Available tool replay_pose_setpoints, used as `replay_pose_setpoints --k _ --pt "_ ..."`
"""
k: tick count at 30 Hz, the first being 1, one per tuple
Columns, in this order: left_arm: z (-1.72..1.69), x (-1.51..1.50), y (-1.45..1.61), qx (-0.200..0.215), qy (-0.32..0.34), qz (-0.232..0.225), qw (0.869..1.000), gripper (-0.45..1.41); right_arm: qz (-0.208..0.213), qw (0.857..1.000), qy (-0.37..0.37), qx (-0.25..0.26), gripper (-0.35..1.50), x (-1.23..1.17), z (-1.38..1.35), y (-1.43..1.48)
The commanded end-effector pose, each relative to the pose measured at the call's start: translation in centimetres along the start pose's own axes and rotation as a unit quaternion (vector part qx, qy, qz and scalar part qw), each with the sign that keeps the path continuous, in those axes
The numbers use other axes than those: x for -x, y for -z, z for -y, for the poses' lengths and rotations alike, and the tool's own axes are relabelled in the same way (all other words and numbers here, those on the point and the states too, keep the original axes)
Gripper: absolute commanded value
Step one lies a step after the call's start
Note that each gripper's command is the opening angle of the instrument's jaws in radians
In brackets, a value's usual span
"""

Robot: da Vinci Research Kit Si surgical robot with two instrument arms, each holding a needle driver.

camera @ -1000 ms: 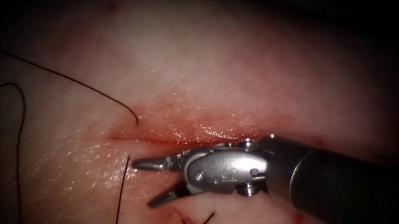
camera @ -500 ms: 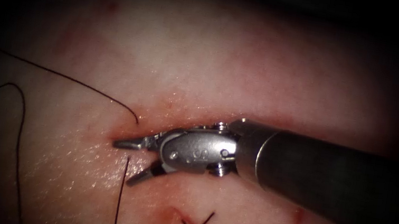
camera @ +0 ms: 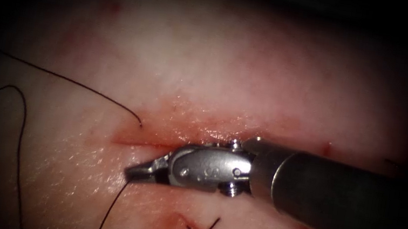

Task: Wound Closure
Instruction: Using the right jaws, pull the suture through the skin until a short tail remains.

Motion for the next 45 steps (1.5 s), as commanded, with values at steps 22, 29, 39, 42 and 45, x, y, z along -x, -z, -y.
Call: replay_pose_setpoints --k 22,29,39,42,45 --pt "0.00 0.07 -0.09 0.001 0.002 0.000 1.000 -0.45 -0.065 0.990 0.068 -0.109 -0.35 -1.43 1.58 0.34" --pt "0.00 0.08 -0.09 0.001 0.002 0.000 1.000 -0.45 -0.076 0.991 0.061 -0.096 1.26 -1.43 1.30 0.31" --pt "-0.02 0.09 -0.08 0.000 0.003 0.000 1.000 -0.45 -0.059 0.995 0.074 -0.027 1.48 -0.78 0.31 0.22" --pt "-0.02 0.09 -0.07 0.001 0.003 0.001 1.000 -0.45 -0.053 0.996 0.071 -0.019 1.48 -0.52 0.08 0.10" --pt "-0.02 0.09 -0.07 0.001 0.003 0.001 1.000 -0.45 -0.047 0.996 0.070 -0.011 1.47 -0.26 -0.14 -0.04"
